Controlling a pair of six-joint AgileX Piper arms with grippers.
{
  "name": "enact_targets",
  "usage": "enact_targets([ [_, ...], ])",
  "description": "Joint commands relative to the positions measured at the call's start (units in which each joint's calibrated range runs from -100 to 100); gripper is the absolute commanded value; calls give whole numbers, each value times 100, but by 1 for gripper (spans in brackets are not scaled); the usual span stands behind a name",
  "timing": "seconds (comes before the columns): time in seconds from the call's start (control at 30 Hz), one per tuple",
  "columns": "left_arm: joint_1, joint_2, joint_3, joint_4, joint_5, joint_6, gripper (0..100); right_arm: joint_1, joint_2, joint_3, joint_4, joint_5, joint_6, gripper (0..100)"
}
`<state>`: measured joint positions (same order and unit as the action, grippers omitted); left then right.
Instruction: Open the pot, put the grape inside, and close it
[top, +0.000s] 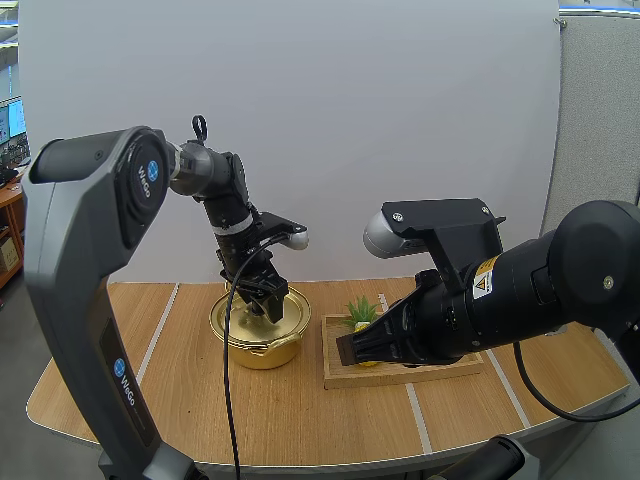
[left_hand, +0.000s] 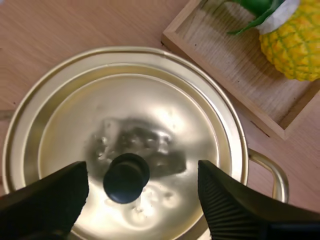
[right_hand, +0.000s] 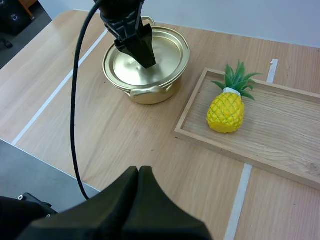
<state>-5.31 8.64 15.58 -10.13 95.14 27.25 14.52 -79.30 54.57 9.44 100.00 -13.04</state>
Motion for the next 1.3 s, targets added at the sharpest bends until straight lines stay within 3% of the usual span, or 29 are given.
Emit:
enact_targets([
  [0.0,2,-544,-10,9,359,-61,100,-28,-56,12,18,0,-37,0],
  [0.9,2,-4058,120,9,486,-615,100,-28,-56,12,18,0,-37,0],
  [1.27,2,-5401,1208,9,486,-783,100,-28,-56,12,18,0,-37,0],
])
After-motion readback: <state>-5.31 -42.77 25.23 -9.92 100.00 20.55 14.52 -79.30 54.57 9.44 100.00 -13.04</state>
